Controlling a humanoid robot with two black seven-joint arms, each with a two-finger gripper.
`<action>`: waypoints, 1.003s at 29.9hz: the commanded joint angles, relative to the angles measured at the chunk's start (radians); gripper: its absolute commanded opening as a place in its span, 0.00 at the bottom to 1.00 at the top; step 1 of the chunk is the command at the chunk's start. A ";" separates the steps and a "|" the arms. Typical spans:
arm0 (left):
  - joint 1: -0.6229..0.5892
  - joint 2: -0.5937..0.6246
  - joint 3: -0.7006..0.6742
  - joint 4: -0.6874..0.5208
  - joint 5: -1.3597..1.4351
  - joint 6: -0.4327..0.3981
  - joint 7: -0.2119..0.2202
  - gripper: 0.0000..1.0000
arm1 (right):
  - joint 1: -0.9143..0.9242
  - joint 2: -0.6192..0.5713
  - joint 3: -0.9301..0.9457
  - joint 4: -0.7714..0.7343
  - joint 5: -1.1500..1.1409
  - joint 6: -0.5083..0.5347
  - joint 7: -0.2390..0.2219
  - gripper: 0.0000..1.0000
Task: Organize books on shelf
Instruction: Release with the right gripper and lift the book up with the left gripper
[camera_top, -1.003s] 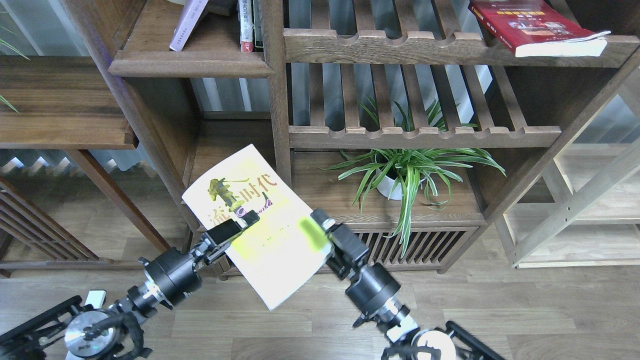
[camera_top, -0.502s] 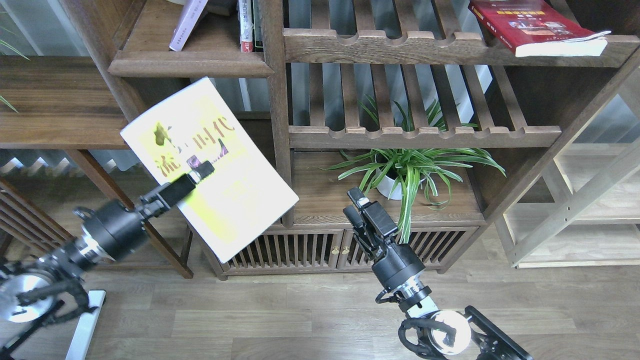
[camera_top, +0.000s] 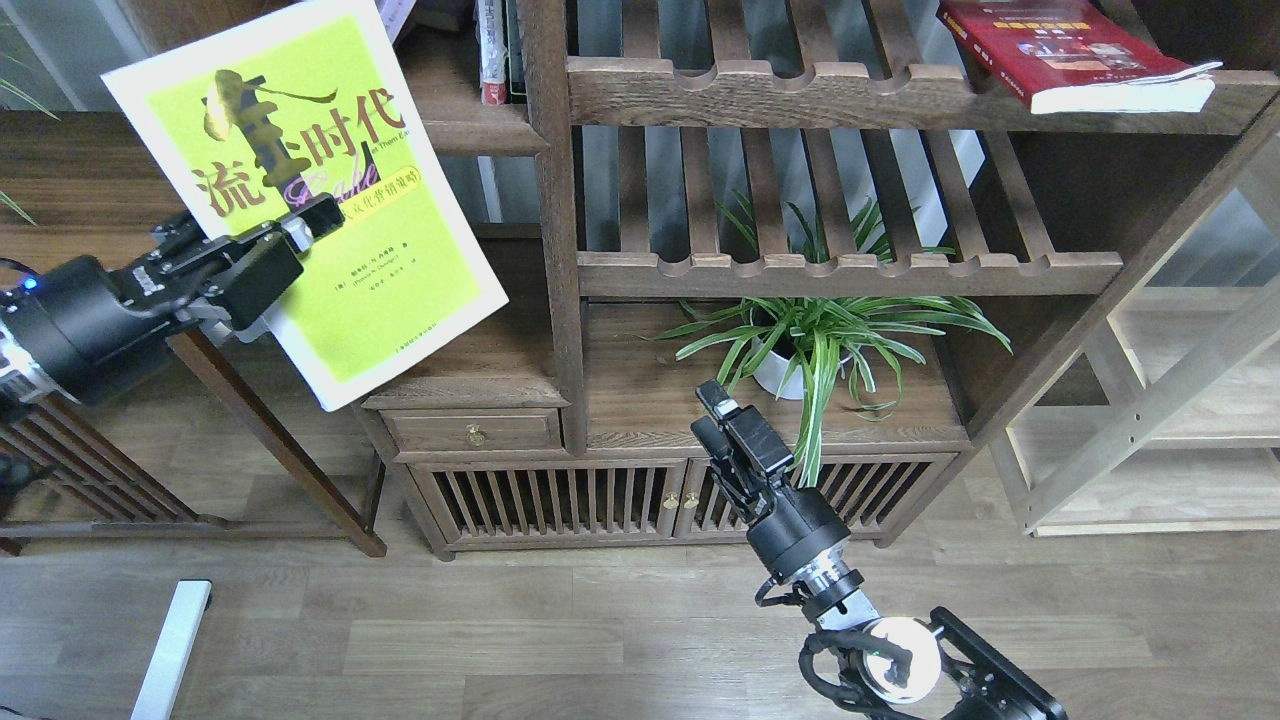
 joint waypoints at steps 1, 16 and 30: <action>-0.007 -0.002 -0.076 -0.001 0.039 0.000 0.016 0.03 | 0.006 0.000 -0.005 -0.002 0.000 0.000 -0.001 0.81; -0.056 -0.013 -0.237 0.002 0.075 0.000 0.135 0.02 | 0.040 0.000 -0.028 -0.022 0.000 0.000 -0.003 0.81; -0.177 -0.078 -0.231 0.027 0.274 0.000 0.135 0.02 | 0.106 0.000 -0.060 -0.022 0.000 0.000 -0.005 0.81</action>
